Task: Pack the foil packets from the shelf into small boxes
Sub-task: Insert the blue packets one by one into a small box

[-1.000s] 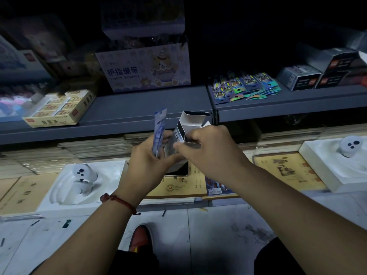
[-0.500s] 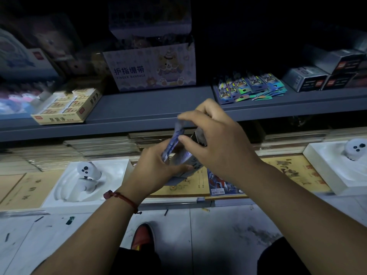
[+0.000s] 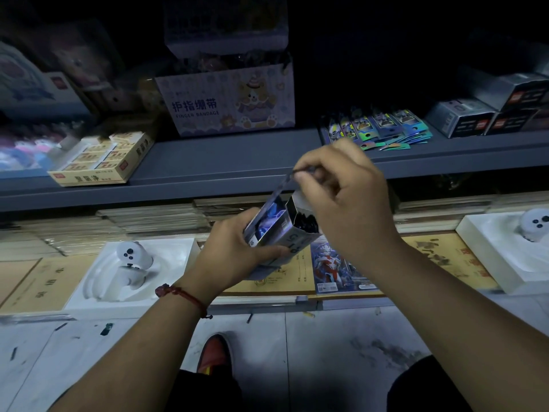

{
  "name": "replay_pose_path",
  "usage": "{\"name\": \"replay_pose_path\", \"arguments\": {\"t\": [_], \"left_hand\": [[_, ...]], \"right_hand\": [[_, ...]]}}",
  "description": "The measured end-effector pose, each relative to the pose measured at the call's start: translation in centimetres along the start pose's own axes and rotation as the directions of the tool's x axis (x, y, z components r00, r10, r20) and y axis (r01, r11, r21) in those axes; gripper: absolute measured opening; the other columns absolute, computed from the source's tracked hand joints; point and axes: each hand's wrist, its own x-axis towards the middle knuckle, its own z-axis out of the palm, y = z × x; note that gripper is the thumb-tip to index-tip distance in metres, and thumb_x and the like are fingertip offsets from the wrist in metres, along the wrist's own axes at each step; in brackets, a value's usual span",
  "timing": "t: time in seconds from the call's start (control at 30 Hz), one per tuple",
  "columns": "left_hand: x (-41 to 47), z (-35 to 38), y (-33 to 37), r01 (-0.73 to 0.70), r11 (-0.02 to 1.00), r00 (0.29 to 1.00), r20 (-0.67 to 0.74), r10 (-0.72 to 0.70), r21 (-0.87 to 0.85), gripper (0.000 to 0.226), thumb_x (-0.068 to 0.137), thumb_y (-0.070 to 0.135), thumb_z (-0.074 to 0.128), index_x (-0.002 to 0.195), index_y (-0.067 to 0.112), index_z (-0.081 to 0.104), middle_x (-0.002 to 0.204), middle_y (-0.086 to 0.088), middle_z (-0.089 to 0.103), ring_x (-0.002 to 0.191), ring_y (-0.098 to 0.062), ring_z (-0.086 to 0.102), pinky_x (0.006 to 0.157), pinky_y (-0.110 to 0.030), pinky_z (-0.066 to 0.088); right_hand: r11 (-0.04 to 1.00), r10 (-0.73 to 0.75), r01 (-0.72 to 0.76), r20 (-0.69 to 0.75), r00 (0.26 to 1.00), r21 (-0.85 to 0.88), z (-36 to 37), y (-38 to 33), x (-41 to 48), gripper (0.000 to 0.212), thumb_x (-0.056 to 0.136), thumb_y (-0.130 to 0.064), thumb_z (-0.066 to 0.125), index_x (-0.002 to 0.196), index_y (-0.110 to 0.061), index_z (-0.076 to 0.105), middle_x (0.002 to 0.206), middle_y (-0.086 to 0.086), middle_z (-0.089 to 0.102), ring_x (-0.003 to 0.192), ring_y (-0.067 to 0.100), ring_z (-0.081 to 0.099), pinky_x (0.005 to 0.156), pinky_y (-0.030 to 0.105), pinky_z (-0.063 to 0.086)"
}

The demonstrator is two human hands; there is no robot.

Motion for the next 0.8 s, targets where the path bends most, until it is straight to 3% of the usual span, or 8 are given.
{"name": "replay_pose_path", "arguments": {"t": [0.07, 0.13, 0.2, 0.3, 0.47, 0.57, 0.7, 0.8], "left_hand": [[-0.1, -0.1, 0.0, 0.007, 1.000, 1.000, -0.002, -0.007, -0.023, 0.044, 0.072, 0.034, 0.090, 0.111, 0.035, 0.068, 0.097, 0.023, 0.073, 0.090, 0.003, 0.068, 0.070, -0.014, 0.055], [0.0, -0.1, 0.0, -0.005, 0.999, 1.000, -0.009, 0.004, -0.034, 0.044, 0.074, 0.033, 0.089, 0.112, 0.033, 0.069, 0.100, 0.022, 0.074, 0.092, 0.001, 0.069, 0.076, -0.019, 0.058], [-0.1, -0.1, 0.0, -0.008, 0.999, 1.000, -0.027, 0.007, -0.050, 0.043, 0.074, 0.032, 0.089, 0.112, 0.033, 0.069, 0.099, 0.024, 0.073, 0.092, 0.000, 0.069, 0.075, -0.018, 0.057], [-0.1, -0.1, 0.2, -0.042, 0.997, 0.998, -0.052, 0.039, -0.057, 0.040, 0.075, 0.031, 0.089, 0.110, 0.035, 0.069, 0.099, 0.026, 0.070, 0.092, 0.001, 0.067, 0.071, -0.010, 0.051], [-0.1, 0.1, 0.3, -0.069, 0.996, 0.992, -0.109, 0.063, -0.048, 0.040, 0.075, 0.030, 0.089, 0.110, 0.030, 0.070, 0.094, 0.021, 0.072, 0.088, 0.001, 0.067, 0.069, -0.007, 0.047], [-0.1, 0.1, 0.1, -0.085, 0.996, 0.986, -0.147, 0.081, -0.020, 0.042, 0.075, 0.033, 0.089, 0.112, 0.031, 0.069, 0.093, 0.021, 0.072, 0.087, 0.000, 0.067, 0.070, -0.009, 0.047], [-0.3, 0.2, 0.4, -0.114, 0.991, 0.979, -0.162, 0.125, 0.072, 0.033, 0.077, 0.041, 0.086, 0.099, 0.043, 0.062, 0.083, 0.027, 0.067, 0.077, 0.001, 0.064, 0.062, -0.010, 0.044], [-0.2, 0.3, 0.1, -0.132, 0.987, 0.977, -0.155, 0.144, 0.090, 0.038, 0.078, 0.042, 0.086, 0.109, 0.037, 0.066, 0.089, 0.023, 0.068, 0.082, 0.000, 0.065, 0.064, -0.011, 0.046]], "right_hand": [[0.997, 0.055, -0.049, -0.093, 0.994, 0.059, -0.3, 0.1, 0.2, 0.007, 0.093, -0.007, 0.067, 0.092, -0.012, 0.071, 0.091, 0.003, 0.055, 0.074, 0.005, 0.052, 0.069, 0.017, 0.043], [0.986, 0.109, -0.088, -0.144, 0.984, 0.139, -0.5, 0.2, 0.4, 0.006, 0.094, -0.008, 0.066, 0.095, -0.013, 0.069, 0.090, 0.006, 0.056, 0.069, 0.010, 0.055, 0.067, 0.026, 0.047], [0.955, 0.200, -0.167, -0.115, 0.973, 0.244, -0.7, 0.0, 0.5, 0.010, 0.096, -0.014, 0.068, 0.102, -0.019, 0.063, 0.088, 0.011, 0.057, 0.063, 0.028, 0.058, 0.064, 0.041, 0.050], [0.859, 0.369, -0.331, -0.025, 0.929, 0.390, -0.6, -0.5, 0.4, 0.024, 0.095, -0.022, 0.073, 0.112, -0.023, 0.057, 0.090, 0.014, 0.059, 0.059, 0.041, 0.058, 0.059, 0.046, 0.052], [0.778, 0.478, -0.462, 0.075, 0.875, 0.427, 0.0, -0.9, 0.1, 0.037, 0.092, -0.027, 0.076, 0.121, -0.013, 0.058, 0.077, 0.009, 0.064, 0.045, 0.015, 0.055, 0.049, 0.026, 0.050], [0.767, 0.456, -0.467, 0.138, 0.879, 0.441, 0.2, -1.2, -0.2, 0.033, 0.092, -0.026, 0.076, 0.118, -0.010, 0.064, 0.072, 0.012, 0.067, 0.042, 0.013, 0.054, 0.048, 0.027, 0.051], [0.784, 0.439, -0.466, 0.165, 0.883, 0.410, 0.7, -1.3, -0.4, 0.020, 0.088, -0.027, 0.080, 0.101, -0.013, 0.073, 0.067, 0.002, 0.057, 0.050, 0.013, 0.049, 0.049, 0.028, 0.044], [0.826, 0.438, -0.462, 0.148, 0.887, 0.324, 0.8, -1.0, -0.5, 0.011, 0.094, -0.021, 0.072, 0.087, -0.013, 0.072, 0.059, 0.015, 0.059, 0.046, 0.017, 0.051, 0.051, 0.036, 0.049]]}}
